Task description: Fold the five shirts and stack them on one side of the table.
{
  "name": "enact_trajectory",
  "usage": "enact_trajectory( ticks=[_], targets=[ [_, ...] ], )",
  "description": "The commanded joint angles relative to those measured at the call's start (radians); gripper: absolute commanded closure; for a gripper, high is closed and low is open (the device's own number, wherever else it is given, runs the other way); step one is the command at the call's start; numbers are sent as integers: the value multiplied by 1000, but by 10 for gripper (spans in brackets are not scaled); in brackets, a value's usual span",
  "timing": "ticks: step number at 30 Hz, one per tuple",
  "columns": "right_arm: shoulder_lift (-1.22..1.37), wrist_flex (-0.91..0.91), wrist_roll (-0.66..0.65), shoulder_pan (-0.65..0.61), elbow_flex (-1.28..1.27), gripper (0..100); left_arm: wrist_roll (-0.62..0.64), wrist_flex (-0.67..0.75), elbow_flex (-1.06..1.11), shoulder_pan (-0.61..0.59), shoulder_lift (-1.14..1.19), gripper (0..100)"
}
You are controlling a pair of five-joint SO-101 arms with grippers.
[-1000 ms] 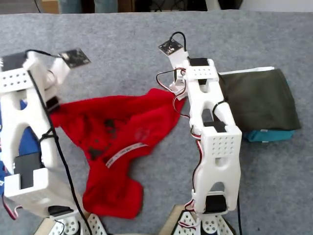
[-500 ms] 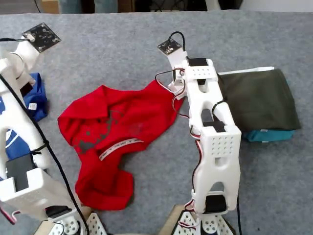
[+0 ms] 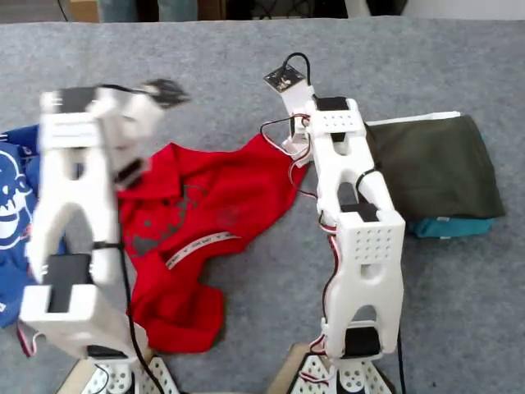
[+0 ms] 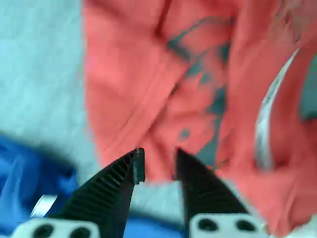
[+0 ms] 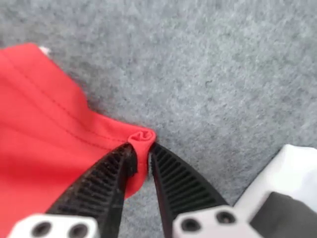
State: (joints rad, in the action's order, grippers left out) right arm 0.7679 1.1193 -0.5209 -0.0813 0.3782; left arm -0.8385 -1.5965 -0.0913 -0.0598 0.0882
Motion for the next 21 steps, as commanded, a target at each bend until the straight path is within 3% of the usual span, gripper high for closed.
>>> enact_trajectory(
  ticks=[1, 6, 11, 18, 21],
  targets=[
    [15, -23, 2, -14, 5, 984, 275, 158, 74, 147, 8, 787],
    [15, -23, 2, -14, 5, 984, 543, 235, 65, 168, 170, 806],
    [15, -23, 2, -14, 5, 984, 750, 229, -116, 90, 376, 835],
    [15, -23, 2, -14, 5, 984, 779, 89, -363, 64, 502, 851],
    [15, -23, 2, -14, 5, 984, 713, 0, -446, 71, 505, 851]
  ],
)
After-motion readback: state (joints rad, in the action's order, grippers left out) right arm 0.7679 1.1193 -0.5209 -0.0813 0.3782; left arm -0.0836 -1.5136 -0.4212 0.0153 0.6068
